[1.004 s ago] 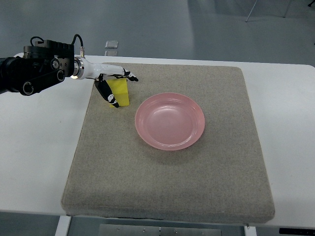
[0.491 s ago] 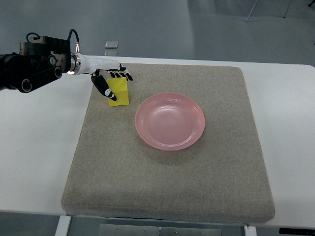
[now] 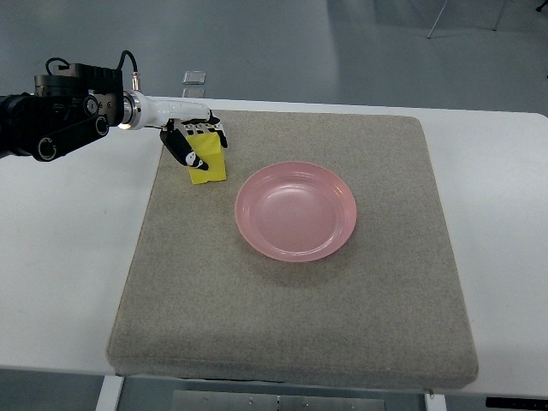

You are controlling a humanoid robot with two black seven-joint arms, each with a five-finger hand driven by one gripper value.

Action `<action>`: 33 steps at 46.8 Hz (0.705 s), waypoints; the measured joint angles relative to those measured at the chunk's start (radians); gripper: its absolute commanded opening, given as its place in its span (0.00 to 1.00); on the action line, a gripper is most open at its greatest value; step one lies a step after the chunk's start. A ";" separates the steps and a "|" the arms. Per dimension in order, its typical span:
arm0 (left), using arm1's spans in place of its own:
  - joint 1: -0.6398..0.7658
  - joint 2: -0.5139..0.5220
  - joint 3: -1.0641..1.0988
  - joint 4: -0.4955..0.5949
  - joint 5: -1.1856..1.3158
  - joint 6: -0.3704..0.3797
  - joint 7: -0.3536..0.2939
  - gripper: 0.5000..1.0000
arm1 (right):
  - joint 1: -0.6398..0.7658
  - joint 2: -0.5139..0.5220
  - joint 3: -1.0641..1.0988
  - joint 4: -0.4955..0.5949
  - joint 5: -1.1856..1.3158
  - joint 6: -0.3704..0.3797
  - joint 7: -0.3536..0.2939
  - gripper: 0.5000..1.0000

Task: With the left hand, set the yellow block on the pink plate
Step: 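Close the left hand fingers around the yellow cube, then lift the yellow cube with the left hand and carry it over the pink plate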

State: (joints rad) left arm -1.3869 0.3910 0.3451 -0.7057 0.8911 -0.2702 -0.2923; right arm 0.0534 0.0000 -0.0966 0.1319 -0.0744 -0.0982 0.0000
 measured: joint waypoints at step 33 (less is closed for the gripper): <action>-0.085 -0.001 -0.067 -0.090 0.009 0.000 -0.002 0.23 | 0.000 0.000 0.000 0.000 0.001 0.000 0.000 0.85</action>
State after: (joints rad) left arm -1.4719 0.3904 0.2781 -0.7956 0.9005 -0.2702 -0.2947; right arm 0.0531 0.0000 -0.0966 0.1319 -0.0738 -0.0982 0.0002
